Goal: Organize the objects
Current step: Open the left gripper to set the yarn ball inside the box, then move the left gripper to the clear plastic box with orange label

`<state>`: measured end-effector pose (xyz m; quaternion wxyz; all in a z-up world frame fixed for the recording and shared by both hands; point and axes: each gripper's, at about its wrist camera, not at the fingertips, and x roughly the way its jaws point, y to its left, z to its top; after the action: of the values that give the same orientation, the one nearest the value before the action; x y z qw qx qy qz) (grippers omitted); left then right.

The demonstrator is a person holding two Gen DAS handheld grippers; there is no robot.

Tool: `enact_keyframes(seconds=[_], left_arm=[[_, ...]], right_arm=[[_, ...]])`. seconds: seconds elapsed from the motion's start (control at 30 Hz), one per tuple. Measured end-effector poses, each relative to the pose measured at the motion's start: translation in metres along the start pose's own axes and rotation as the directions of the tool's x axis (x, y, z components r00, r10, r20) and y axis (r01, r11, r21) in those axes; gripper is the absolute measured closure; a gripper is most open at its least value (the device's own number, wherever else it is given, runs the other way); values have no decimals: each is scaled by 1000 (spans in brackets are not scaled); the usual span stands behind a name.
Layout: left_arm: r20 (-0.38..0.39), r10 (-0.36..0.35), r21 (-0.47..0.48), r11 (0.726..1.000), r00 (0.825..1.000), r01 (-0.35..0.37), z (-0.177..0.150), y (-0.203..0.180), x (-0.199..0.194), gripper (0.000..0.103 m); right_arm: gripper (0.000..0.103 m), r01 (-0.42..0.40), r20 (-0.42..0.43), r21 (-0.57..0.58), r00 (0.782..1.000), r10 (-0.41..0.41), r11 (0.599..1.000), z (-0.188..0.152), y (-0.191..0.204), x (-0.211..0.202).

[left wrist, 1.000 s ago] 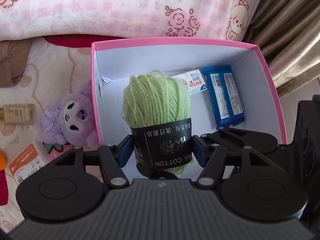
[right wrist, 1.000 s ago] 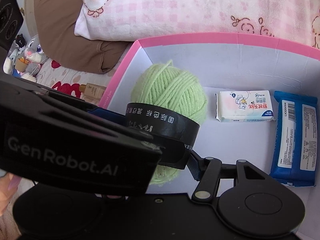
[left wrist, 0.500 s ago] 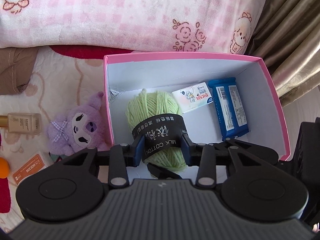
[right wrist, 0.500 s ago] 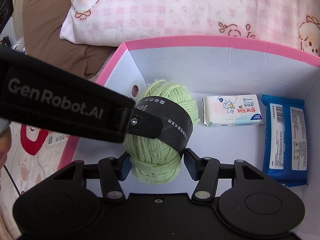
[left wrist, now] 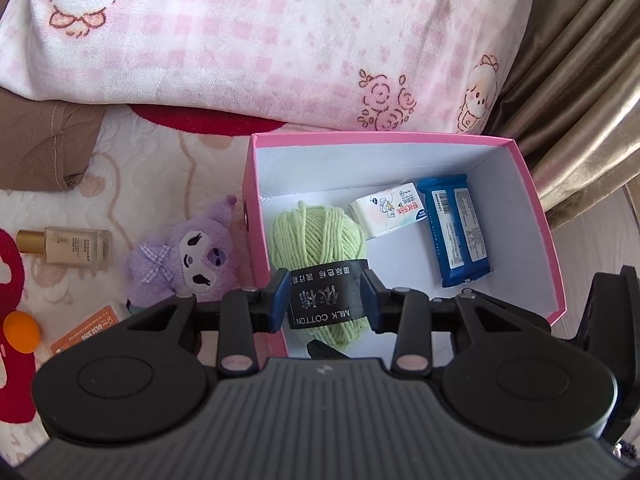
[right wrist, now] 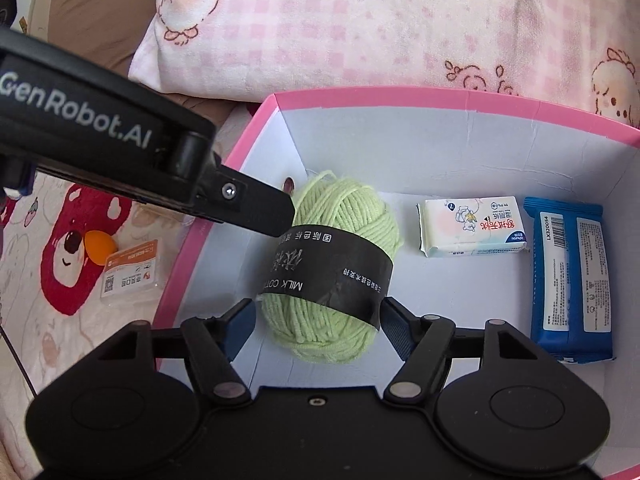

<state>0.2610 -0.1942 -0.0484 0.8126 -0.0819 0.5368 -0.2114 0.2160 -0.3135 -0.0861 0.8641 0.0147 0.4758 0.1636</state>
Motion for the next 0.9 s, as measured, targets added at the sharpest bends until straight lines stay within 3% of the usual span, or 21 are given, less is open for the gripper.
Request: enact_keyframes(seconds=[0.13, 0.33, 0.43, 0.67, 0.9], left_arm=[[-24, -15, 12, 1000, 1000, 15, -9, 0, -18, 63], [1, 66, 96, 993, 998, -66, -24, -2, -58, 53], [17, 83, 113, 990, 996, -84, -30, 2, -81, 48], [83, 137, 151, 977, 987, -148, -61, 5, -134, 19], [145, 176, 121, 973, 974, -194, -88, 19, -176, 18]], right_arm=[[30, 30, 50, -31, 998, -28, 999, -3, 8, -31], [30, 162, 13, -38, 987, -162, 986, 0, 23, -68], [30, 167, 27, -34, 986, -167, 985, -2, 28, -90], [24, 210, 77, 0, 975, -210, 978, -10, 42, -137], [23, 205, 70, 4, 976, -205, 979, -22, 64, -163]])
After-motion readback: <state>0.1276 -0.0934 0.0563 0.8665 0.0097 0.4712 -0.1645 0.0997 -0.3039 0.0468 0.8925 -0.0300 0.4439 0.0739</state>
